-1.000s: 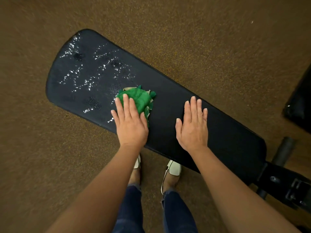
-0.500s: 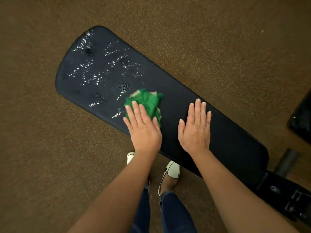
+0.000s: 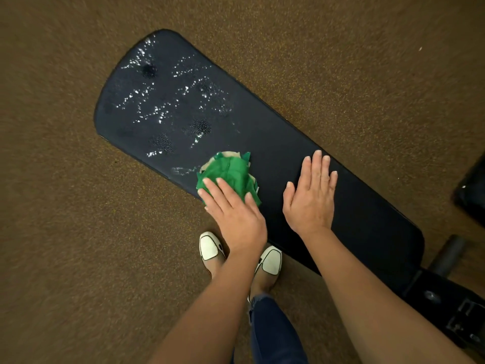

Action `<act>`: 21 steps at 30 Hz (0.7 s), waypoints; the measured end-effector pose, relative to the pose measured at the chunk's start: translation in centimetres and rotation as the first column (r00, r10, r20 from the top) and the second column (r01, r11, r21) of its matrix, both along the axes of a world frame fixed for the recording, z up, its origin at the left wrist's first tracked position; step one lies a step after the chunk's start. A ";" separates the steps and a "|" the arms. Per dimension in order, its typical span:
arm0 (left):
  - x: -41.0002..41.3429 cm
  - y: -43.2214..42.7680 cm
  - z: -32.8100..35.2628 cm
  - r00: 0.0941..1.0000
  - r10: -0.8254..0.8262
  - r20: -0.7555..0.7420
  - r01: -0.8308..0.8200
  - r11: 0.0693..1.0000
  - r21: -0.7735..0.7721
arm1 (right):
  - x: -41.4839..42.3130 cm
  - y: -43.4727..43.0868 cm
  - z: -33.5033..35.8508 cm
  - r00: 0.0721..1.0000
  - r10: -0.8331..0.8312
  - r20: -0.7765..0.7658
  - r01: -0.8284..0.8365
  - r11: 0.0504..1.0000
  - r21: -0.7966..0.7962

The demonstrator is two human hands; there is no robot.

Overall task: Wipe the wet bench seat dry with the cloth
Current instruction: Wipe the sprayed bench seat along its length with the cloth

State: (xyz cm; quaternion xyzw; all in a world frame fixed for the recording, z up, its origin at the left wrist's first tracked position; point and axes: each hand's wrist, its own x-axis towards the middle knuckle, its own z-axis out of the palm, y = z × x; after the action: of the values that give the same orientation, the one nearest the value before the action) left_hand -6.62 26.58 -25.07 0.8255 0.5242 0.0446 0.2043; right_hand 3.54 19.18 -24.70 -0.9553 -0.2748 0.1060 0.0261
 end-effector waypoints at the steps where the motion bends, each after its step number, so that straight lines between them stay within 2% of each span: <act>1: 0.0 0.6 -0.3 0.998 0.044 0.053 -0.044 0.999 -0.002 | 0.0 0.0 0.0 1.000 -0.002 -0.003 0.002 1.000 -0.005; 2: 0.3 1.9 -0.6 0.979 0.159 0.129 -0.157 0.987 -0.027 | 0.1 0.0 0.1 1.000 -0.001 -0.005 0.001 1.000 -0.009; 3: 0.7 3.6 -0.6 0.920 0.330 0.210 -0.316 0.944 -0.100 | 0.1 -0.1 0.1 1.000 0.001 -0.007 -0.001 1.000 -0.011; 5: 1.7 6.7 -0.4 0.726 0.636 0.262 -0.569 0.769 -0.290 | 0.1 -0.1 0.1 1.000 0.006 0.001 -0.006 1.000 -0.007; 6: 1.8 7.1 -0.4 0.654 0.703 0.279 -0.605 0.708 -0.366 | 0.1 -0.1 0.0 1.000 0.006 0.004 -0.006 1.000 -0.003; 8: 1.7 5.2 0.3 0.600 0.731 0.325 -0.588 0.679 -0.440 | 0.0 -0.1 0.0 1.000 0.004 0.005 -0.004 1.000 0.001; 10: 1.7 0.5 1.2 0.597 0.741 0.308 -0.558 0.660 -0.504 | -0.1 0.1 0.0 1.000 -0.004 0.015 0.004 1.000 0.004; 12: 1.8 -3.7 1.9 0.575 0.785 0.231 -0.551 0.580 -0.599 | 0.0 0.1 0.0 1.000 -0.005 0.011 0.005 1.000 0.003; 14: 2.4 -4.2 2.2 0.510 0.843 0.171 -0.581 0.484 -0.655 | 0.0 0.1 0.0 1.000 -0.003 0.010 0.003 1.000 -0.002; 16: 2.7 -0.3 1.9 0.489 0.842 0.227 -0.645 0.524 -0.556 | 0.1 0.1 0.0 1.000 -0.001 0.013 0.001 1.000 0.001; 18: 2.6 5.5 1.1 0.508 0.818 0.268 -0.706 0.574 -0.414 | 0.0 0.0 0.0 1.000 0.010 0.016 -0.010 1.000 0.004; 21: 2.1 10.9 -0.1 0.490 0.855 0.172 -0.776 0.518 -0.361 | 0.1 0.0 -0.1 1.000 0.008 0.022 -0.008 1.000 0.010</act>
State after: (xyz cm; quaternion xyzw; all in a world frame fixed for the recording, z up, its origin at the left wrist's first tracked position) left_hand -4.52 37.46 -25.18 0.4244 0.8129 0.2112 0.3385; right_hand 3.61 19.18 -24.81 -0.9551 -0.2795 0.0944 0.0273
